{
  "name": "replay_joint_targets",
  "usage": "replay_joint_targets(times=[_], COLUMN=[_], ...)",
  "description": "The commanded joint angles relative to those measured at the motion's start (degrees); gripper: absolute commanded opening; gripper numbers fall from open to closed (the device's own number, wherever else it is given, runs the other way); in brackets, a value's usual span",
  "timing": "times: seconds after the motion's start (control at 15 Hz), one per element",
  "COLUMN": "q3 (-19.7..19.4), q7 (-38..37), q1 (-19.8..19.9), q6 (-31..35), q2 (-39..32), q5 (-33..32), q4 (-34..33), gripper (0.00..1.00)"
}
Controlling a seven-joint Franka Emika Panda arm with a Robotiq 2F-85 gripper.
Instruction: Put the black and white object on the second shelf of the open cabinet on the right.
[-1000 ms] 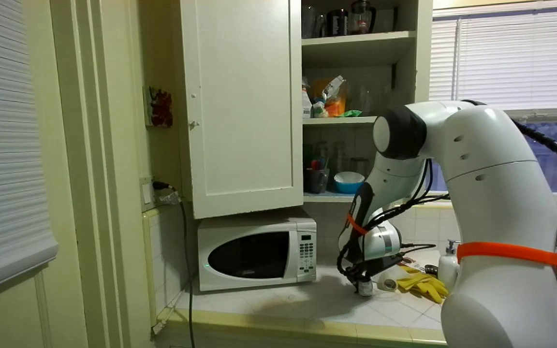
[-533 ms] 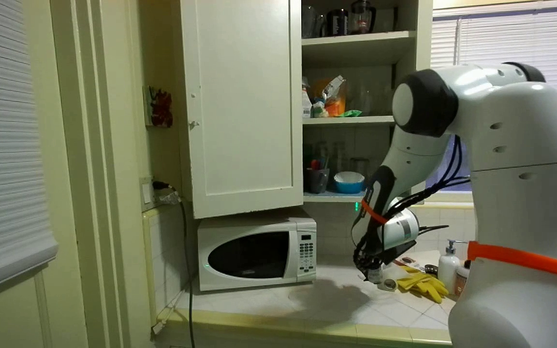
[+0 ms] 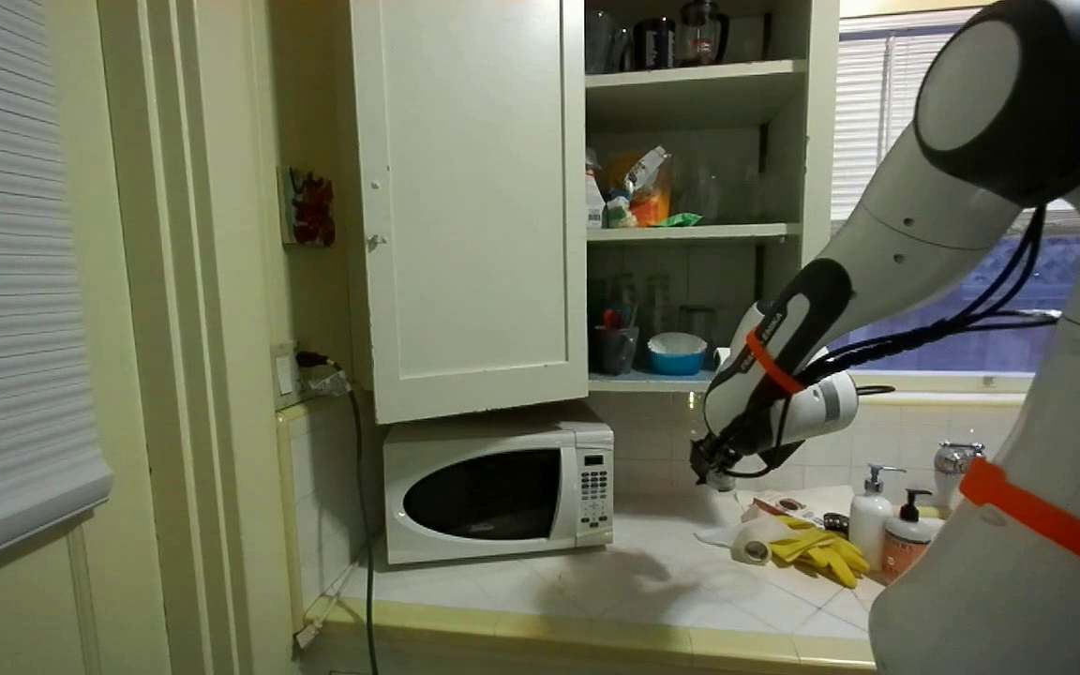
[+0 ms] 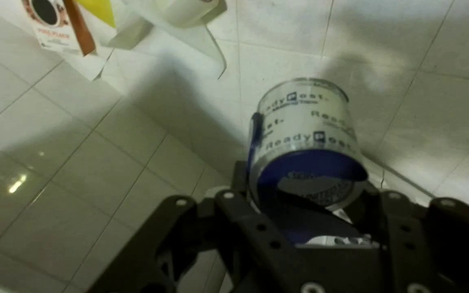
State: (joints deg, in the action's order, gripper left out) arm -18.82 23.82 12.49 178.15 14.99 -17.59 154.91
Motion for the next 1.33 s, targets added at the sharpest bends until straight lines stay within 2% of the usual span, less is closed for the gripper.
replay_joint_targets(times=[0.0,0.2,0.73,1.2,1.27], q3=[-1.1,-0.2,0.2,0.7,0.0], q7=[1.7,0.9,-1.1,-0.3,0.3], q1=[0.9,2.6,2.3,1.9,0.9], q6=[-0.9,0.2,-2.0,-0.3,-0.1], q2=[9.4,11.7,11.3,16.1,17.2], q5=[-0.6,-0.2,1.2,0.2,0.3], q4=[1.8,-0.6,-11.2,-14.1,-14.0], gripper=[0.31,0.31,0.31,0.31,0.31])
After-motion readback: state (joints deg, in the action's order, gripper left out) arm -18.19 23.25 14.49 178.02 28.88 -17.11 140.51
